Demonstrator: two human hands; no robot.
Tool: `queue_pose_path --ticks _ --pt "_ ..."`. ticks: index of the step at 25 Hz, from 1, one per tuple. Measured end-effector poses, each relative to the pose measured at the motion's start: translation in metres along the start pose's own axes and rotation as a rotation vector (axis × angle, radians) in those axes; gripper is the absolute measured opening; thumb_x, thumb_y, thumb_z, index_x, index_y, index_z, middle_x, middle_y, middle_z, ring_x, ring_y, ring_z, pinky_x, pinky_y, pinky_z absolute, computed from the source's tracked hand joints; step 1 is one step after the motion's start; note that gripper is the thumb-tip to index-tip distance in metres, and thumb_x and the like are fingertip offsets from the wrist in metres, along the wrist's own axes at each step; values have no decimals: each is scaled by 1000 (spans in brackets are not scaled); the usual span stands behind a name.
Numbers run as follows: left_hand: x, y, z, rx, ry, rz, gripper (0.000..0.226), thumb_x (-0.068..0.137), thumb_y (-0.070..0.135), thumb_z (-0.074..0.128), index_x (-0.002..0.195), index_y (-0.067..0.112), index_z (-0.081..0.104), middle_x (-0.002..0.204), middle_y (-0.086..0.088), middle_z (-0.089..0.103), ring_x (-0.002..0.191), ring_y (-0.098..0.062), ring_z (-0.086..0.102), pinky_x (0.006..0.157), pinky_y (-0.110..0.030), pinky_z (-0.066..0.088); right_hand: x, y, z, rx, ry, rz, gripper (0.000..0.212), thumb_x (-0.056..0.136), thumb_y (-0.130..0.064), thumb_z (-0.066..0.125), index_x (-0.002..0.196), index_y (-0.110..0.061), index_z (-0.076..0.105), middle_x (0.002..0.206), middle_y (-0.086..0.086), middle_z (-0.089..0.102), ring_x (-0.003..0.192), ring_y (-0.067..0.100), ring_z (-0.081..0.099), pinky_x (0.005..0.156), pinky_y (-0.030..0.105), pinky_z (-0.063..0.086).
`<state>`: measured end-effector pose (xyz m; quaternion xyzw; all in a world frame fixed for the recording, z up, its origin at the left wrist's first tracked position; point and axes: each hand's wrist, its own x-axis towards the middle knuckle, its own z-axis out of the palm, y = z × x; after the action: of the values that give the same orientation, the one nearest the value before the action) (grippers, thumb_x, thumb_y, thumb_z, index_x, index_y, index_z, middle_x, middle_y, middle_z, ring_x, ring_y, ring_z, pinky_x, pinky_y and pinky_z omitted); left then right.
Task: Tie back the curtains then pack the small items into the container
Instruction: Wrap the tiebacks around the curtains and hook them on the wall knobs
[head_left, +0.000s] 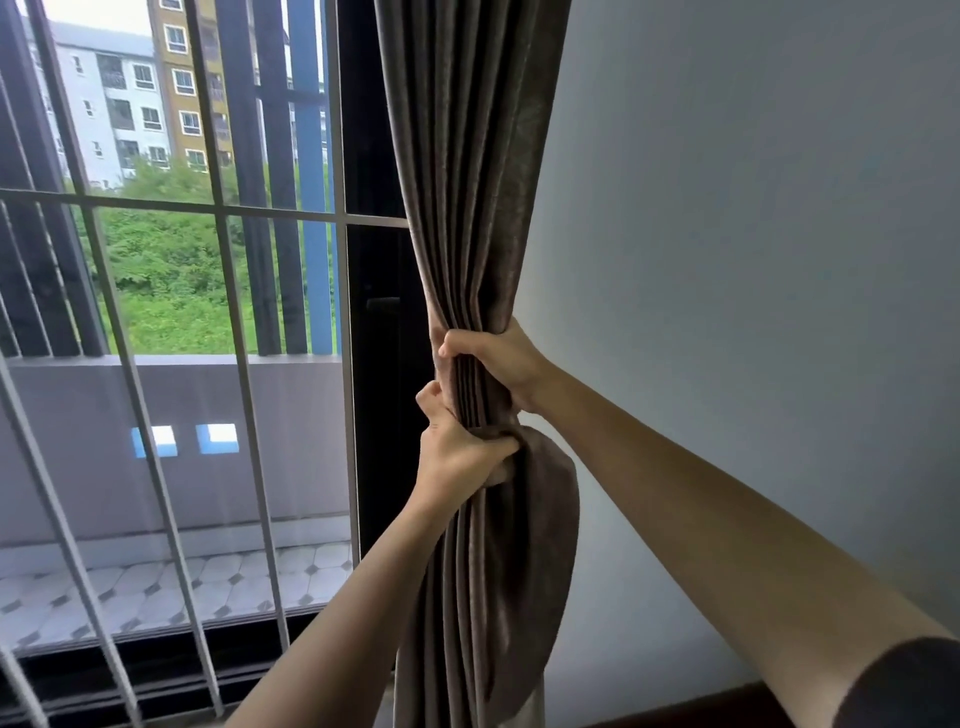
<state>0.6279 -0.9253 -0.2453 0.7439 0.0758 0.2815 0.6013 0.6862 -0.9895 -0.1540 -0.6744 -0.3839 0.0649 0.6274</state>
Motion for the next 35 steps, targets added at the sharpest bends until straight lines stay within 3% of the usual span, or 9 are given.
queue_pose_path --ticks 6,9,13,17,20,23,26,32,35 --pt "11 -5 18 39 164 -45 57 64 21 76 117 25 54 79 8 65 71 -7 66 57 -18 52 0 1 -8 -62 -82 23 23 75 -13 67 98 -14 63 91 3 64 89 19 63 77 29 53" --pt "13 -4 17 111 192 -35 51 67 25 76 114 24 56 77 11 62 69 -2 60 52 -12 43 1 8 -41 -172 -321 106 61 73 -10 71 129 -15 47 119 7 58 114 25 56 94 35 51" --pt "21 -9 12 149 200 -61 61 66 27 79 120 19 53 82 11 57 80 -15 59 68 -26 49 -23 36 -80 -815 -299 300 106 69 -15 81 149 -22 12 140 8 34 127 22 40 97 31 44" --pt "20 -9 13 158 210 -24 66 68 27 78 126 18 50 86 8 56 83 -18 60 72 -29 52 -43 72 -68 -965 -224 156 80 64 -41 82 132 -24 43 117 -1 47 99 12 48 78 28 46" --pt "19 -9 12 140 193 -20 71 67 29 79 130 18 47 88 8 55 84 -17 58 70 -27 50 -36 73 -62 -1118 -107 2 34 79 -30 67 112 -24 61 96 -5 56 85 14 52 65 26 37" --pt "20 -11 11 101 152 -32 76 65 28 80 132 17 45 94 6 58 90 -18 60 74 -28 51 -27 74 -66 -969 116 -14 14 86 -14 59 97 -19 66 81 0 65 70 15 60 61 21 40" --pt "17 -12 6 27 42 -6 82 66 24 81 136 20 38 105 7 58 99 -15 58 75 -22 50 -21 69 -63 -360 308 203 9 88 -11 59 88 -13 50 71 3 61 61 17 63 58 22 48" --pt "5 -29 -18 -494 -264 -39 79 60 -3 49 134 18 31 107 -5 55 87 -16 60 63 -21 50 -32 78 -51 220 -263 225 42 78 -11 54 116 6 54 114 22 59 108 34 57 96 43 46" --pt "12 -25 -25 -593 -300 -107 73 69 -17 33 134 15 36 107 -9 55 83 -15 62 61 -23 52 -42 79 -50 41 -423 152 76 65 -11 67 136 -7 38 130 13 52 120 27 52 102 43 45"
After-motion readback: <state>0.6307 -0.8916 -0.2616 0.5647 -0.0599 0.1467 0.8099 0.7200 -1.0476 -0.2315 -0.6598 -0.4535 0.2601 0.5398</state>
